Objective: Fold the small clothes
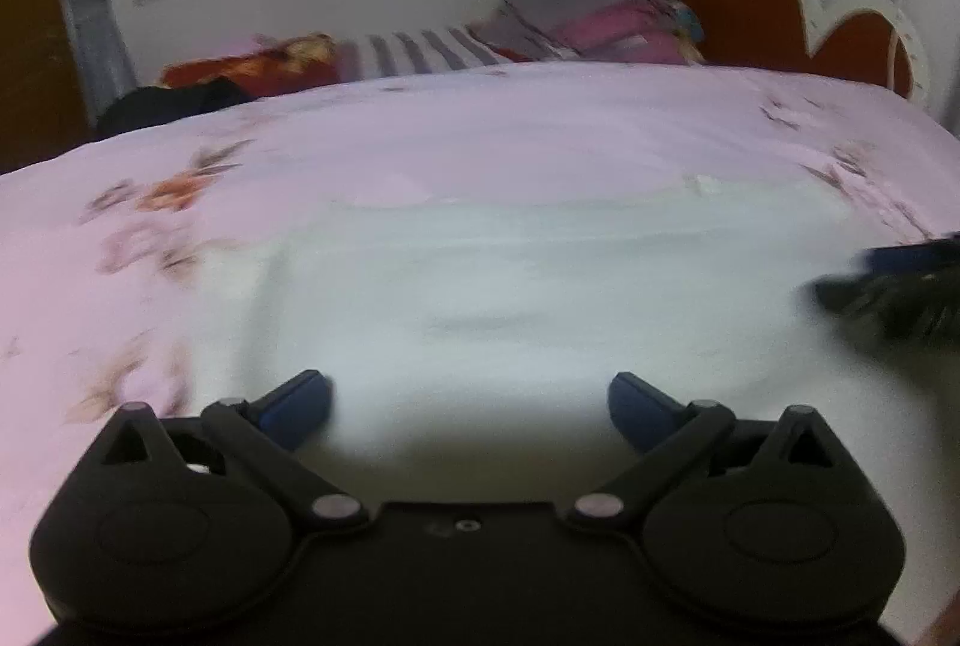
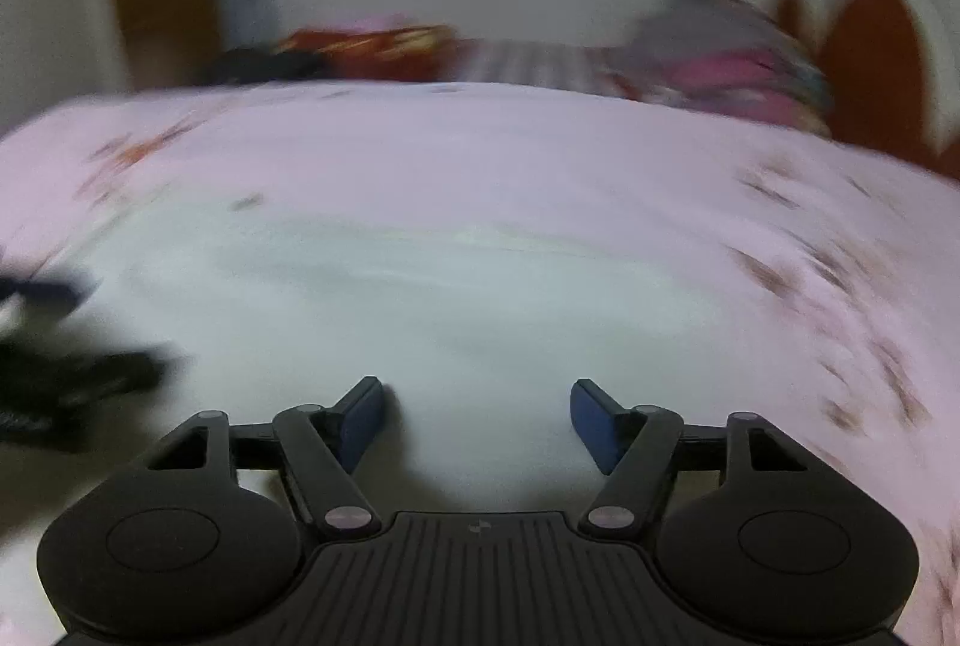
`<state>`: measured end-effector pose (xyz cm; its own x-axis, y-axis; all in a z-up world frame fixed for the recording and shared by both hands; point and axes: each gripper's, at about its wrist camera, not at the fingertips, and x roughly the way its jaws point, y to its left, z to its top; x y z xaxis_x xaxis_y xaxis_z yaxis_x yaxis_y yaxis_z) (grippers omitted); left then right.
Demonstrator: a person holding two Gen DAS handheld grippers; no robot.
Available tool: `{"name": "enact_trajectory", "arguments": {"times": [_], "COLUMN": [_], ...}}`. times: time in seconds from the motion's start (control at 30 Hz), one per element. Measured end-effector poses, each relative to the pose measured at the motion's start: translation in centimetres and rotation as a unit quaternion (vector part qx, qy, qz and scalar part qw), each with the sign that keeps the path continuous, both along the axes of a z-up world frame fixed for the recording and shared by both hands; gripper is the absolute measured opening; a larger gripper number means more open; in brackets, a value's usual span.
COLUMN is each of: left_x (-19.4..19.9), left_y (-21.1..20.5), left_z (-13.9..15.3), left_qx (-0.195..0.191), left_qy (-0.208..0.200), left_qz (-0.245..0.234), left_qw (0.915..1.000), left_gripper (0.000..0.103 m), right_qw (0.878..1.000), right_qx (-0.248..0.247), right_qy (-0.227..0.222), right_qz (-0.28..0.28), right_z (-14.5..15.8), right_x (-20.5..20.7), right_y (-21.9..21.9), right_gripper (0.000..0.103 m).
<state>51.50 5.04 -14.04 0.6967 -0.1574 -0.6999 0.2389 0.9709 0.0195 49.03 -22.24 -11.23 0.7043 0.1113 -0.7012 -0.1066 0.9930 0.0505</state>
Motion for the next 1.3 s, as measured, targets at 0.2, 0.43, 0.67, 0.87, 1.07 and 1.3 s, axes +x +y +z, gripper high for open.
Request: {"name": "enact_trajectory", "arguments": {"times": [0.2, 0.43, 0.67, 0.87, 1.07, 1.3], "left_x": [-2.2, -4.7, -6.7, -10.4, -12.2, -13.6], "left_y": [1.1, -3.2, -2.5, -3.0, -3.9, -1.9], "left_z": [2.5, 1.9, 0.9, 2.2, 0.6, 0.7], "left_qx": [-0.003, -0.007, 0.041, 0.03, 0.039, 0.026], "left_qy": [-0.02, -0.014, 0.007, 0.001, 0.024, 0.027], "left_qz": [0.031, -0.004, 0.011, 0.03, 0.038, 0.061], "left_qw": [0.9993, 0.9999, 0.9991, 0.9991, 0.9982, 0.9974], "left_gripper": [0.1, 0.1, 0.099, 0.099, 0.1, 0.102], "right_qw": [0.997, 0.998, 0.999, 0.998, 0.998, 0.999], "right_qx": [0.026, 0.024, -0.015, 0.02, 0.013, 0.007], "right_qy": [-0.009, -0.017, 0.011, 0.001, 0.025, 0.029], "right_qz": [-0.072, 0.061, 0.043, 0.065, 0.055, 0.023], "right_z": [1.7, 2.6, 0.8, 2.7, 0.7, 0.9], "right_x": [-2.0, -5.7, -6.1, -11.3, -13.6, -15.3], "right_y": [-4.0, 2.9, 3.5, 4.5, 5.6, 2.9], "right_gripper": [0.067, 0.067, 0.067, 0.067, 0.067, 0.067]}}
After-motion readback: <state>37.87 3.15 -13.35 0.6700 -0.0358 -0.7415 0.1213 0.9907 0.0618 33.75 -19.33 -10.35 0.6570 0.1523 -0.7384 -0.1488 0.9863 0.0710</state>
